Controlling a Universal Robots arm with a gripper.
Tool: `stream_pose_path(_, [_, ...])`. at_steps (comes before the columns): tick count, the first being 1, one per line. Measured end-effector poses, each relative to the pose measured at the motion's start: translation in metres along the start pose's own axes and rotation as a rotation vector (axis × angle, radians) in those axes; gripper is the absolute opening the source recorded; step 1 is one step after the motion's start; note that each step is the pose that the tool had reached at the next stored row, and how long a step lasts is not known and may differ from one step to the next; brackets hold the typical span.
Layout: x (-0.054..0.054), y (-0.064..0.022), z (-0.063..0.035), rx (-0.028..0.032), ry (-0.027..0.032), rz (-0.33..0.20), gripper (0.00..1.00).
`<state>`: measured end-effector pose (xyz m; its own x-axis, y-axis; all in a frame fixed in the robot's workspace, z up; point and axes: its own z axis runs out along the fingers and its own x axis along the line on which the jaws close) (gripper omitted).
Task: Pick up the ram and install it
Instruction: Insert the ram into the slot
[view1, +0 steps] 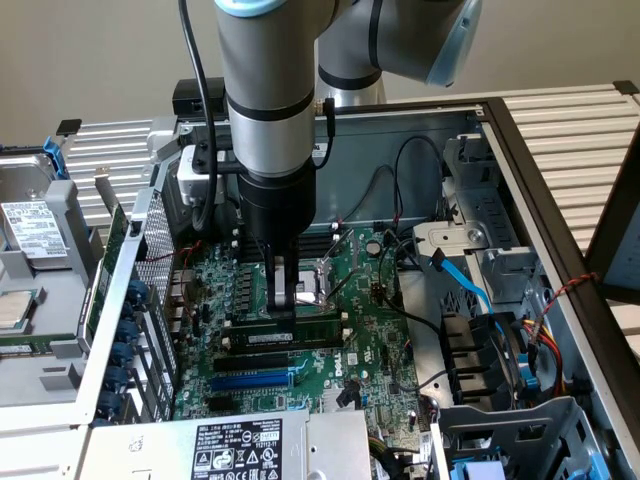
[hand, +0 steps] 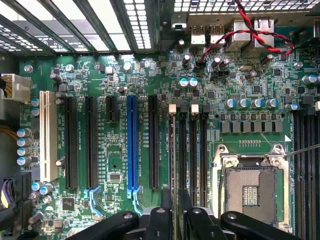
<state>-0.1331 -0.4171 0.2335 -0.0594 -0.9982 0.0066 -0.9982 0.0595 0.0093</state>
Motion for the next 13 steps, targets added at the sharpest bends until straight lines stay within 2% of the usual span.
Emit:
stream_pose_path(10, [-0.0001,0.0001,0.0000,0.0001,0.0003,0.000,0.20])
stream_pose_path(13, [-0.0011,0.0002,-0.0010,0.0007,0.0087,0.000,0.20])
